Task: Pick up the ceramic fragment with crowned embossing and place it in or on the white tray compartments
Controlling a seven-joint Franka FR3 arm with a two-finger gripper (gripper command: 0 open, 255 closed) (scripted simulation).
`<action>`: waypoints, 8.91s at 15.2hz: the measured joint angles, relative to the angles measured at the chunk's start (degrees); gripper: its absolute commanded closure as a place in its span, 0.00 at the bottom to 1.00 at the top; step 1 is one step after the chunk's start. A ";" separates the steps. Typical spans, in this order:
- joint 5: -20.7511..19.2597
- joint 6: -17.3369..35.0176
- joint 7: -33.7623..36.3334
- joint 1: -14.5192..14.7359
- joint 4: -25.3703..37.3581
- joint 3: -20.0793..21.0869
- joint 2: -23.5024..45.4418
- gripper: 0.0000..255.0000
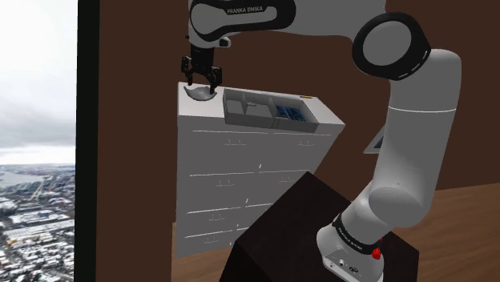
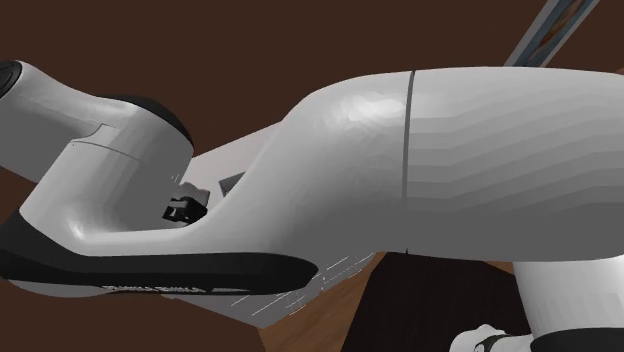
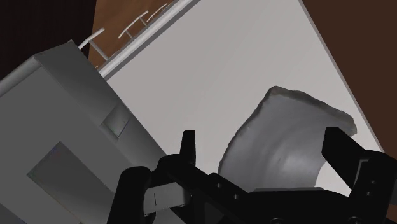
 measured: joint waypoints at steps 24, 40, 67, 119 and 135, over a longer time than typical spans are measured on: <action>-11.85 3.59 45.33 8.27 0.62 -12.15 3.53 0.00; -12.08 5.09 45.55 7.91 -0.09 -12.39 4.21 1.00; -10.28 -9.23 39.98 8.36 12.29 -11.95 1.29 1.00; -17.47 4.38 32.31 6.67 -0.06 -12.30 -0.24 1.00; -15.90 1.38 28.45 4.90 -5.38 -12.34 -9.91 1.00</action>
